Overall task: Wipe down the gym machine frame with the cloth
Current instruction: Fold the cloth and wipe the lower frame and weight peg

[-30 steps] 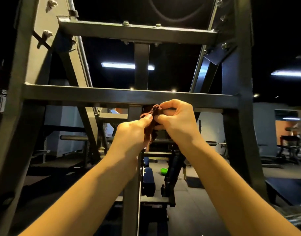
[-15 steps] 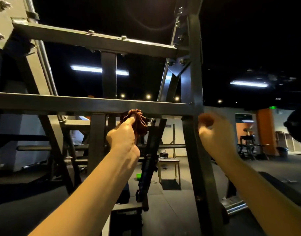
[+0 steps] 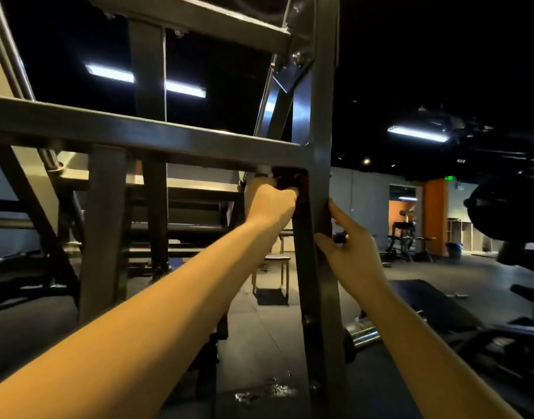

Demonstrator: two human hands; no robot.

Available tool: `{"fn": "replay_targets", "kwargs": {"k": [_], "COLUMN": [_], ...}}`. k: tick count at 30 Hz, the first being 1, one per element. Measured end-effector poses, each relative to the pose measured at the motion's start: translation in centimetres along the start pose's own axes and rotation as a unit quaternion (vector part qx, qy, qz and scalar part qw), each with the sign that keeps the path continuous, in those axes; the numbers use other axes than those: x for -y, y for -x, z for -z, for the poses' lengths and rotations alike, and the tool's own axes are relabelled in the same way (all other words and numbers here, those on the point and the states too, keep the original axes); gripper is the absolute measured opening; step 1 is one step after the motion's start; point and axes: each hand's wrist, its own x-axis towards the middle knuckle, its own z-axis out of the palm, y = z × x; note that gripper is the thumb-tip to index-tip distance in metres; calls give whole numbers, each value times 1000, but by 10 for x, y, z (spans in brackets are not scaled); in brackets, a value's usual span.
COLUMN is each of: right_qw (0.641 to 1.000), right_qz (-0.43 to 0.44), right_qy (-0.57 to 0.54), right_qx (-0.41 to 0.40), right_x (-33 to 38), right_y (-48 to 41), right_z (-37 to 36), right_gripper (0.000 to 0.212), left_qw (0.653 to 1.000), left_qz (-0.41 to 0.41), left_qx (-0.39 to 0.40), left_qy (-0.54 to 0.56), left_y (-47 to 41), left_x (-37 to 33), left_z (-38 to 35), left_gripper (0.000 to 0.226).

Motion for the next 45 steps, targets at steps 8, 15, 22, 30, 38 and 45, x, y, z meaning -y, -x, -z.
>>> {"fn": "replay_targets", "kwargs": {"k": [8, 15, 22, 30, 38, 45], "right_qw": [990, 993, 993, 987, 983, 984], "right_qz": [-39, -53, -74, -143, -166, -168], "right_qy": [-131, -94, -70, -31, -36, 9], "right_qx": [-46, -38, -59, -59, -77, -61], "right_x": [-42, -52, -57, -83, -93, -101], "right_y": [51, 60, 86, 140, 149, 183], "right_z": [-33, -34, -44, -51, -54, -53], "right_gripper": [55, 62, 59, 59, 51, 58], "left_qw": [957, 940, 981, 978, 993, 993], "left_qz": [-140, -146, 25, 148, -75, -36], "left_qx": [81, 167, 158, 60, 86, 112], "left_qy": [-240, -259, -106, 133, -30, -23], "left_y": [3, 49, 49, 76, 151, 155], "left_x": [71, 155, 156, 205, 272, 279], "left_z": [8, -2, 3, -13, -38, -20], "left_gripper": [29, 11, 13, 6, 8, 9]}}
